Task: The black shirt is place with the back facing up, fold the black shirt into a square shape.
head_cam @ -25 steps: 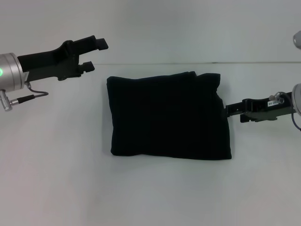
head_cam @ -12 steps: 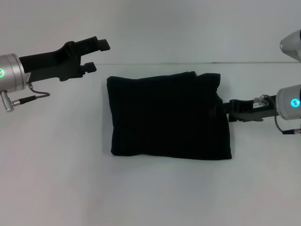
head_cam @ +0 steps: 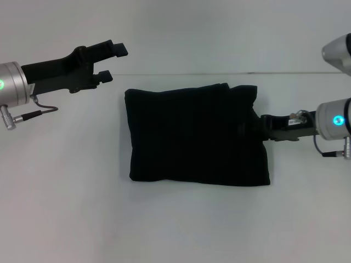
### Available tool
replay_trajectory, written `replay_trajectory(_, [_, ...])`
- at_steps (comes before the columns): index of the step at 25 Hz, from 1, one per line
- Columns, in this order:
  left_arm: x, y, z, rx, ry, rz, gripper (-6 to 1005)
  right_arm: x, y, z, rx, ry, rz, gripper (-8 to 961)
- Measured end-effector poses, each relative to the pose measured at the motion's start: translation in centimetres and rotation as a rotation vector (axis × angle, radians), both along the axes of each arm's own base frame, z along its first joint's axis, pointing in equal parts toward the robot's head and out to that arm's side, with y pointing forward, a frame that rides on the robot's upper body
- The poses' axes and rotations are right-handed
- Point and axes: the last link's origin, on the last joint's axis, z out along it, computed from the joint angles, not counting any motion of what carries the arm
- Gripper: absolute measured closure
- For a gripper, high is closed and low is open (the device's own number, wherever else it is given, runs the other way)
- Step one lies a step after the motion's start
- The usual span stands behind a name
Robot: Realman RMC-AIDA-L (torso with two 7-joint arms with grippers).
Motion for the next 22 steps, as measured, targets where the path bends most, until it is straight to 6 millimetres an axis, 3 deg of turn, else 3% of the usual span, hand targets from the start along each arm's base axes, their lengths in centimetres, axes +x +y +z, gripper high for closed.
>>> replay_trajectory(5, [0.01, 0.02, 0.01, 0.001, 0.000, -0.001, 50, 0.51, -0.15, 0.63, -0.001, -0.001, -0.006, 236])
replay_trajectory(22, [0.18, 0.22, 0.12, 0.006, 0.003, -0.003, 50, 0.61, -0.19, -0.22, -0.010, -0.050, 0.018, 256])
